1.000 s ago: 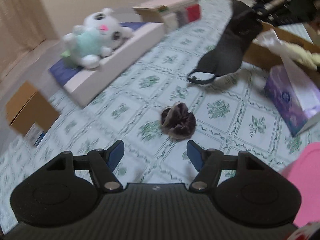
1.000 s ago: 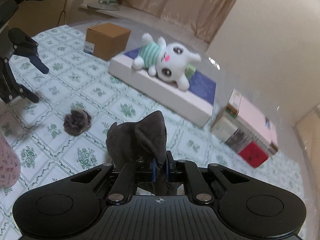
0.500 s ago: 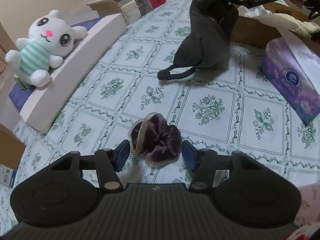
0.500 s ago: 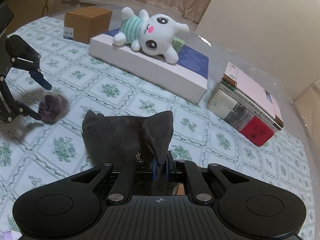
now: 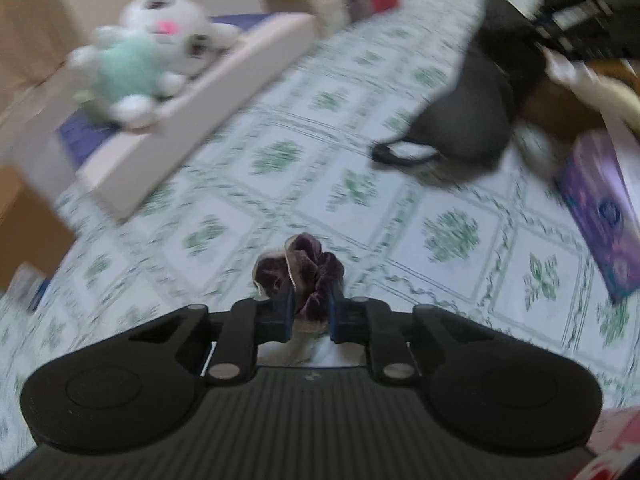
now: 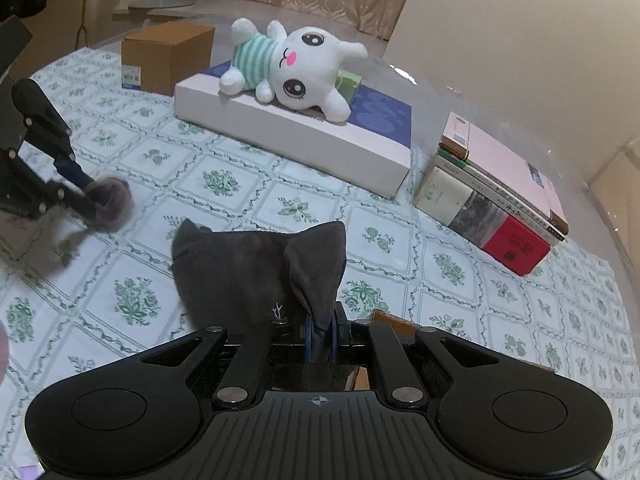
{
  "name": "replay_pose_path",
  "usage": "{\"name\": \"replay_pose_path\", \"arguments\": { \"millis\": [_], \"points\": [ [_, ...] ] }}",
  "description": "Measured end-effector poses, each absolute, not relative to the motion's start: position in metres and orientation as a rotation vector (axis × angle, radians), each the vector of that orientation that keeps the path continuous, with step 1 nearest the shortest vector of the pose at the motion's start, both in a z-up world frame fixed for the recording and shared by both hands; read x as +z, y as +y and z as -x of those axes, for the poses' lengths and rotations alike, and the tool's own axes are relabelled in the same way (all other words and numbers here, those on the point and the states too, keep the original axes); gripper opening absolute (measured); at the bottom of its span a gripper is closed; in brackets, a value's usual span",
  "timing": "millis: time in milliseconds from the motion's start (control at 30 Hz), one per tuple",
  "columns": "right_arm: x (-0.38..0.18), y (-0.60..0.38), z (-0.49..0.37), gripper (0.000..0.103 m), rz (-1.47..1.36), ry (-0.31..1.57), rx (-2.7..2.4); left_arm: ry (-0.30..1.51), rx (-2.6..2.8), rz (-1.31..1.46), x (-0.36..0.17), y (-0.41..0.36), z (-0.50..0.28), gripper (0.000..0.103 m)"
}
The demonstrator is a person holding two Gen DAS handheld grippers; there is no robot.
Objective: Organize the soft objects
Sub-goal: 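Lift the eye mask with the right gripper while the left gripper grasps the brown scrunchie, then carry the eye mask and scrunchie toward the cardboard box with both grippers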
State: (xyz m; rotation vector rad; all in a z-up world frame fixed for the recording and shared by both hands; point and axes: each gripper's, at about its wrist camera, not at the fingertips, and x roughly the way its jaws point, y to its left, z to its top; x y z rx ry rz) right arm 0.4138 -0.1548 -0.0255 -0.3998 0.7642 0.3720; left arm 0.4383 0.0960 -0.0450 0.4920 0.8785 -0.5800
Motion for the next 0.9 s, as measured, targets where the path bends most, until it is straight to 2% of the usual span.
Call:
{"name": "replay_pose_path", "arguments": {
  "millis": [133,467,900],
  "points": [
    [-0.007,-0.155,-0.399,0.009,0.371,0.747,0.374,0.860,-0.477,-0.389,-0.011,0.116,-0.423,0.008],
    [0.056,-0.159,-0.344,0.009,0.314,0.666,0.383,0.816,-0.302,-0.203,0.067,0.143,-0.350,0.008],
    [0.125,-0.188,-0.267,0.009,0.244,0.575,0.391,0.761,-0.231,-0.103,0.130,0.113,-0.250,0.008]
  ]
}}
